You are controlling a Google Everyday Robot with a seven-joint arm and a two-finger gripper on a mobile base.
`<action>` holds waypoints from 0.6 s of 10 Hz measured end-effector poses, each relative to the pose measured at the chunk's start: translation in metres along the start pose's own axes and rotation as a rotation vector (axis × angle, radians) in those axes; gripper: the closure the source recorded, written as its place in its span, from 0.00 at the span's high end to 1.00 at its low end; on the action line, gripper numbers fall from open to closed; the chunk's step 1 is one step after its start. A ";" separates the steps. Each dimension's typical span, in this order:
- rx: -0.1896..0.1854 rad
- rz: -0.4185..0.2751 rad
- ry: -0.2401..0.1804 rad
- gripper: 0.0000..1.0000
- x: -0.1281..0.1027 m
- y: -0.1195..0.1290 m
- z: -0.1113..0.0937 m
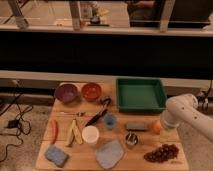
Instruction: Place apple in metal cup
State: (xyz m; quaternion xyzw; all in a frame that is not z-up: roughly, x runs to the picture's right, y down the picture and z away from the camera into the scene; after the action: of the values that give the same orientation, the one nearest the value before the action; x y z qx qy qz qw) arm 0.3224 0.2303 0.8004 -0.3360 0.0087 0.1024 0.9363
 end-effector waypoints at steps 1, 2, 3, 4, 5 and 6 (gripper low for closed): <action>0.001 -0.004 -0.003 0.80 -0.002 0.001 -0.001; 0.001 -0.010 -0.006 0.80 -0.006 0.003 -0.001; 0.002 -0.014 -0.011 0.78 -0.010 0.004 -0.002; 0.001 -0.017 -0.014 0.71 -0.012 0.006 -0.003; 0.000 -0.019 -0.019 0.60 -0.013 0.007 -0.003; -0.001 -0.022 -0.022 0.56 -0.013 0.008 -0.003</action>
State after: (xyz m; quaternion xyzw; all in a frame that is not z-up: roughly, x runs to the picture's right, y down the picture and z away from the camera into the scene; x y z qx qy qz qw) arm 0.3084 0.2315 0.7941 -0.3355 -0.0053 0.0956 0.9371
